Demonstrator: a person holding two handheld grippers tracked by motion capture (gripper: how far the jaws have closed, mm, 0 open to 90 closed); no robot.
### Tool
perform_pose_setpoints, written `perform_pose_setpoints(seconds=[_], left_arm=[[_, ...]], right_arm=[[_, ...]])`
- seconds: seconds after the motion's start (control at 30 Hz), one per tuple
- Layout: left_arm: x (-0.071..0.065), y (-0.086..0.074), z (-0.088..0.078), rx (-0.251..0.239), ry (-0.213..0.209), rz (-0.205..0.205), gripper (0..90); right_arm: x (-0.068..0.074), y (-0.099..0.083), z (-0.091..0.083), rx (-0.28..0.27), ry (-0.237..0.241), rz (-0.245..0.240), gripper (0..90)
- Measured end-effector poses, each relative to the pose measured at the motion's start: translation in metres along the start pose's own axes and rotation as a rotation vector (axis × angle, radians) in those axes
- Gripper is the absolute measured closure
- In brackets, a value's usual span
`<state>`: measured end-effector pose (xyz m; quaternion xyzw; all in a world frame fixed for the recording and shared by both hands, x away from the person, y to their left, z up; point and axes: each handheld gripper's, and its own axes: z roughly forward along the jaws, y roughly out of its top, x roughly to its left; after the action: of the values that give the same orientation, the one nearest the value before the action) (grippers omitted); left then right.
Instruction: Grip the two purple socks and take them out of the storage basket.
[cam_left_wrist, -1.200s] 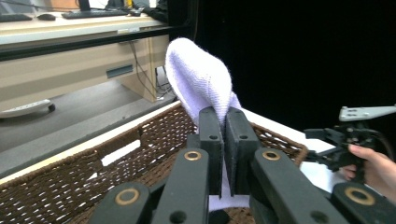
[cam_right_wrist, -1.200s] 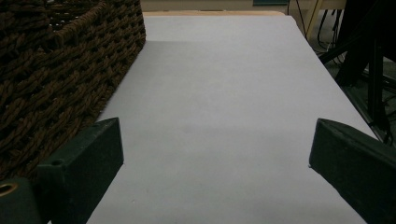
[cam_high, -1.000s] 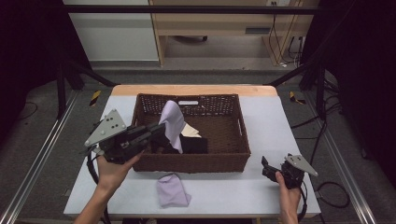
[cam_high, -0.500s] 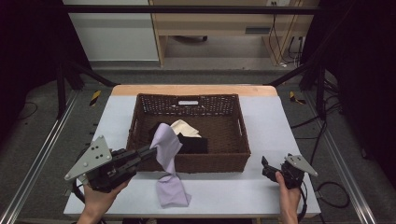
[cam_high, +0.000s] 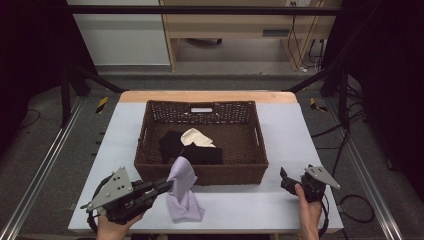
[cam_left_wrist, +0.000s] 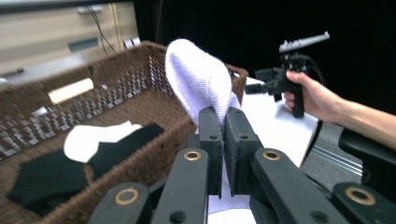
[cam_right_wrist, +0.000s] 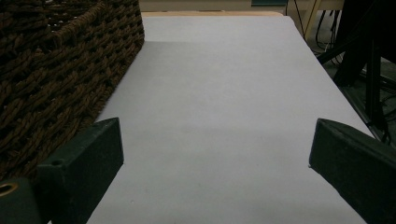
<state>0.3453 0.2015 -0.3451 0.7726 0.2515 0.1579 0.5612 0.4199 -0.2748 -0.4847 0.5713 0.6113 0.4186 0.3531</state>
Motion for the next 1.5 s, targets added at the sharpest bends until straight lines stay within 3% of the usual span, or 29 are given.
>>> perform_pose_setpoints(seconds=[0.17, 0.43, 0.63, 0.9, 1.0, 1.13, 1.33, 1.5], left_arm=[[-0.003, -0.014, 0.014, 0.052, -0.025, -0.01, 85.7], [-0.003, -0.039, 0.037, 0.154, -0.027, -0.02, 85.7], [0.005, -0.057, 0.049, 0.22, -0.01, -0.048, 85.6], [0.017, -0.075, 0.058, 0.308, 0.055, -0.066, 85.0], [0.021, -0.079, 0.059, 0.322, 0.067, -0.088, 83.0], [0.025, -0.081, 0.057, 0.326, 0.078, -0.109, 73.9], [0.029, -0.081, 0.047, 0.308, 0.141, -0.122, 56.8], [0.04, -0.085, 0.035, 0.292, 0.201, -0.151, 48.2]], right_arm=[[0.0, 0.0, 0.0, -0.001, -0.001, -0.001, 3.5], [0.0, 0.0, -0.001, -0.004, -0.002, 0.0, 3.5], [0.0, 0.0, -0.001, -0.006, -0.003, -0.001, 3.5], [0.0, 0.0, -0.001, -0.008, -0.003, -0.002, 3.5], [0.0, 0.0, -0.001, -0.009, -0.003, -0.002, 3.5], [0.0, 0.0, -0.001, -0.008, -0.004, -0.003, 3.4], [0.0, 0.0, -0.001, -0.009, -0.003, 0.0, 3.5], [0.0, 0.0, -0.001, -0.008, -0.001, 0.002, 3.5]])
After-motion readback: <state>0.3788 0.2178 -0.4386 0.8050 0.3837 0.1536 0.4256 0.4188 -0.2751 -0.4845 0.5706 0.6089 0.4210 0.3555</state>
